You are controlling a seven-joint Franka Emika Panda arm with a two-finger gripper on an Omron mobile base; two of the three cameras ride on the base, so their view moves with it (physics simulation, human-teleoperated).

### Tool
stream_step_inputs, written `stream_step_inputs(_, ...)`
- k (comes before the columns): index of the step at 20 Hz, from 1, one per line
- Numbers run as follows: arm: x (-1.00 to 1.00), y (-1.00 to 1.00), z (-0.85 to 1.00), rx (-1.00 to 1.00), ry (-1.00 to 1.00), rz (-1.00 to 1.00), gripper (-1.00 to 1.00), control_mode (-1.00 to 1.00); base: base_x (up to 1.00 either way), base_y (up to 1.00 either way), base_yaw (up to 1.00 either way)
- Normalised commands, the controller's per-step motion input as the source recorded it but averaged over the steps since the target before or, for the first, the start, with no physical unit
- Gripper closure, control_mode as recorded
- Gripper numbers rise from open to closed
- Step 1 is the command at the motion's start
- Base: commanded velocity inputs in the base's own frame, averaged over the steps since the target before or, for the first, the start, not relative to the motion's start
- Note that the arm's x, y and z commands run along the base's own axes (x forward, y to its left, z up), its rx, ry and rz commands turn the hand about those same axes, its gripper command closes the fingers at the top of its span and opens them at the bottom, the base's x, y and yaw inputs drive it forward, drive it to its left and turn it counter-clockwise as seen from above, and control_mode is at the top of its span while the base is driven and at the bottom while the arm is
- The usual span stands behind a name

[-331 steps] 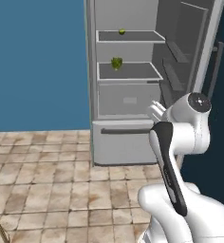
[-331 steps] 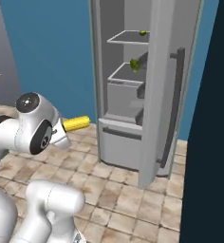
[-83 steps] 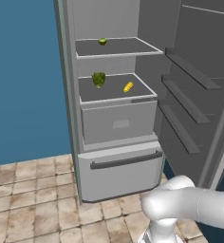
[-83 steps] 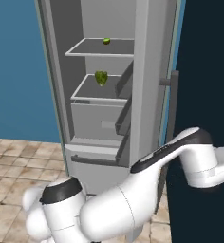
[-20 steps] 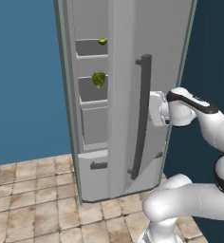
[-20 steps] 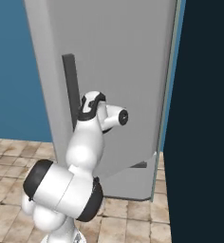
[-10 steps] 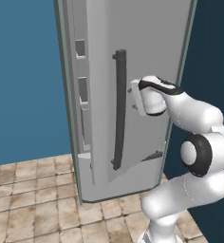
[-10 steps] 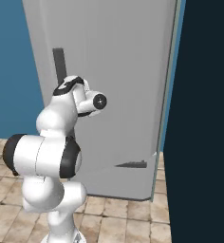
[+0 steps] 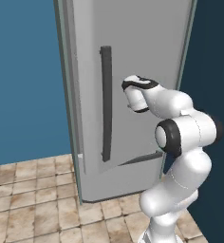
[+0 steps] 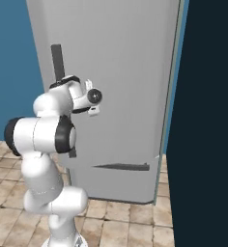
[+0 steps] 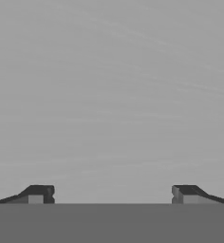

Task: Place the corn in the correct fridge rack based on whether it is a fruit or vegetable. Finally, close the fridge door.

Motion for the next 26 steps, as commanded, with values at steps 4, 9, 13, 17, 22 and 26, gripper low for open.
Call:
stream_step_inputs(4, 0.71, 0.0, -0.38, 0.0, 0.06, -0.14, -1.0, -1.0, 0.0, 0.0, 0.0)
stream_step_inputs(9, 0.86, 0.01, -0.39, 0.0, 0.04, -0.09, -1.0, -1.0, 0.0, 0.0, 0.0)
stream_step_inputs(13, 0.94, 0.13, -0.6, -0.01, 0.06, -0.09, -1.0, -1.0, 0.0, 0.0, 0.0)
stream_step_inputs(17, 1.0, 0.1, -0.47, 0.0, 0.04, -0.1, -1.0, -1.0, 0.0, 0.0, 0.0)
stream_step_inputs(22, 0.97, 0.08, -0.43, 0.0, 0.02, -0.12, -1.0, -1.0, 0.0, 0.0, 0.0)
stream_step_inputs(26, 0.45, 0.0, -0.61, -0.04, 0.04, -0.16, -1.0, -1.0, 0.0, 0.0, 0.0)
